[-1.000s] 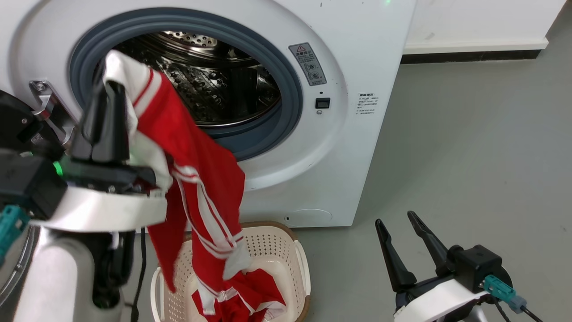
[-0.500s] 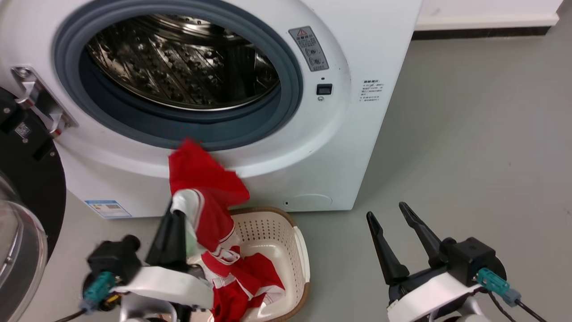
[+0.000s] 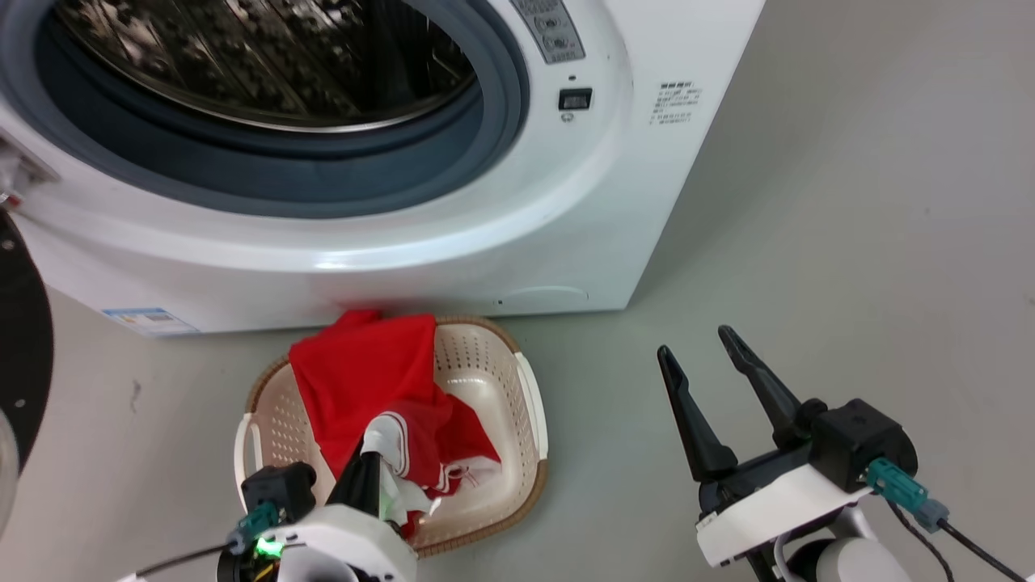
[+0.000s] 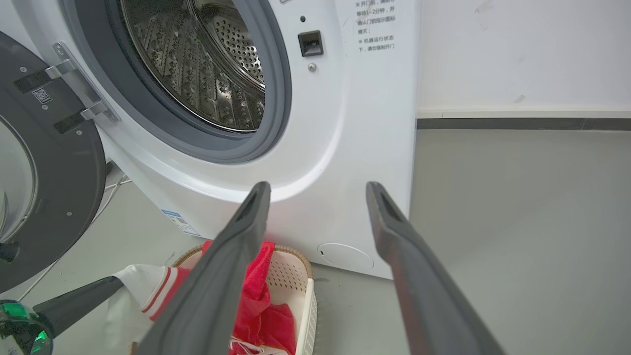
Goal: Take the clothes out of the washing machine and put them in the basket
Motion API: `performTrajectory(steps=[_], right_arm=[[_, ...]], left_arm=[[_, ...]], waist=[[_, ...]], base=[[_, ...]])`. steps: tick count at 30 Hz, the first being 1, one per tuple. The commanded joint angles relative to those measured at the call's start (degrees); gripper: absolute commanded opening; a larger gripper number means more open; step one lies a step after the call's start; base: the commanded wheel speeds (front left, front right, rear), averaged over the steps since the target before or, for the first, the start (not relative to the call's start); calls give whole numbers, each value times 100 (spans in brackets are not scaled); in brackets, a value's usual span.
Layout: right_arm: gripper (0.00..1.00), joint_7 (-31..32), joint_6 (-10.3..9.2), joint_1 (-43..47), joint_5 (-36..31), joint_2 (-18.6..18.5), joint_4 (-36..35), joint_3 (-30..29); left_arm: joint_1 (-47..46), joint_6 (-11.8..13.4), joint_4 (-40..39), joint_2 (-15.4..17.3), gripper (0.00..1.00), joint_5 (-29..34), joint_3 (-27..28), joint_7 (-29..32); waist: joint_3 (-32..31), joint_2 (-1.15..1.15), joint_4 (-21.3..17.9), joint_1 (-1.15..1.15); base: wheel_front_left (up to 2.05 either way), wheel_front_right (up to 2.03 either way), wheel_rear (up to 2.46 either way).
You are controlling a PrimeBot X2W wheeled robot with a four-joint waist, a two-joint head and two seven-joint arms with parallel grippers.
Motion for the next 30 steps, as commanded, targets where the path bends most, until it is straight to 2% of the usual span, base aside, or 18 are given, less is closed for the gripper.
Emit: performTrajectory(steps=[1,3,4,9,18,23,24,25,26,27,30], right_arm=[[100,-12,-2,-107,-62,-1,-53,-4],[100,-11,-2,-151,-70,0,-82,-9],[100,-3,-2,-250,-102,0,-142,2],[100,14,-2,-436,-206,0,-310,-12],[100,-57,-2,-576,-274,0,-462,-14],[100,-140,-2,-606,-243,1,-446,1],[100,-151,-2,-614,-239,2,-431,2],[100,-160,-2,-620,-238,2,-413,2],[100,-177,-2,-619,-228,2,-382,0],[100,-193,-2,-625,-216,2,-355,1],[100,-233,-2,-637,-182,1,-238,-2]], left_arm=[[-259,-58,297,-20,0,-50,50,-80],[-417,-99,564,-42,0,-100,89,-126],[-806,-164,1133,-66,0,-153,169,-201],[-1795,-303,2384,-86,0,-296,445,-283],[-2772,-315,3648,115,0,-312,863,-299],[-3012,-299,4220,222,0,-349,1005,-299],[-3041,-290,4316,233,9,-343,1019,-298],[-3055,-275,4397,238,39,-369,1051,-294],[-3066,-263,4467,237,87,-365,1053,-294],[-3071,-251,4480,249,100,-341,1058,-294],[-2911,-239,4446,241,100,-323,1136,-293]], waist=[[361,0,-58,-1],[485,0,-66,-1],[769,0,-108,-1],[1483,0,-223,-1],[2260,0,-461,-1],[2448,0,-583,-1],[2459,0,-595,-1],[2457,0,-602,-1],[2433,0,-606,-1],[2396,0,-605,-1],[2163,0,-571,-1]], base=[[0,0,0],[0,0,0],[0,0,0],[0,0,0],[0,0,0],[0,0,0],[0,0,0],[0,0,0],[0,0,0],[0,0,0],[0,0,0]])
